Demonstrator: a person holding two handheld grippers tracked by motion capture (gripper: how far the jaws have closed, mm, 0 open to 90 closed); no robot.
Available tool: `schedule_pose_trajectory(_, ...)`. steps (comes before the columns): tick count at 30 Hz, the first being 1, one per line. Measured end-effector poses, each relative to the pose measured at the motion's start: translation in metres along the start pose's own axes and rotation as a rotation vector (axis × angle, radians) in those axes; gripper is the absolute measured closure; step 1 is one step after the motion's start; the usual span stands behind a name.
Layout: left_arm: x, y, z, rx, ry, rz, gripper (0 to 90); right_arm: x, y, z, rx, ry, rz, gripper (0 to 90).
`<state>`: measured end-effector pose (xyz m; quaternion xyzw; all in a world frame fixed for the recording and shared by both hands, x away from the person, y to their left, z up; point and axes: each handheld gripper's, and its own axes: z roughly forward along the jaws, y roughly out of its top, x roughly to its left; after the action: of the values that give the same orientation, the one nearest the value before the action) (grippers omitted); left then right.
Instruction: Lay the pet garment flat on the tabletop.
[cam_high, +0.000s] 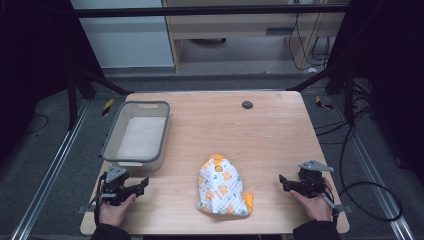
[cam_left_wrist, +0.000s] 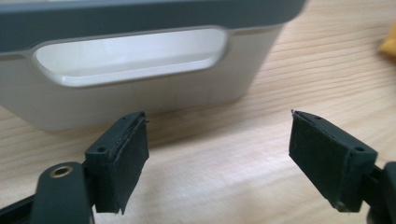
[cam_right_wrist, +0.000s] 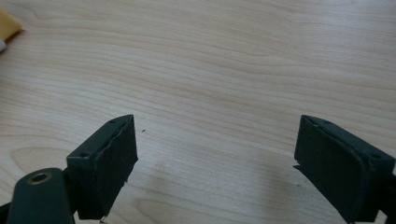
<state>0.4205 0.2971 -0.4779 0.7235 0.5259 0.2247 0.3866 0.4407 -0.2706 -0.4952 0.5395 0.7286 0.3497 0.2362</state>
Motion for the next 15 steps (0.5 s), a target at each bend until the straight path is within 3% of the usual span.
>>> schedule_pose_trajectory(4, -0.008, -0.001, -0.002, 0.017, -0.044, 0.022, 18.6, 0.003, 0.000, -0.005, -0.009, 0.011, 0.004, 13.3)
schedule_pose_trajectory(9, -0.018, 0.000, -0.003, 0.014, -0.053, 0.057, 19.1, 0.006, 0.000, -0.012, -0.046, 0.018, 0.000, 14.4)
schedule_pose_trajectory(15, -0.024, 0.001, -0.004, 0.010, -0.086, 0.069, 19.3, 0.009, 0.002, -0.013, -0.065, 0.039, -0.011, 16.5)
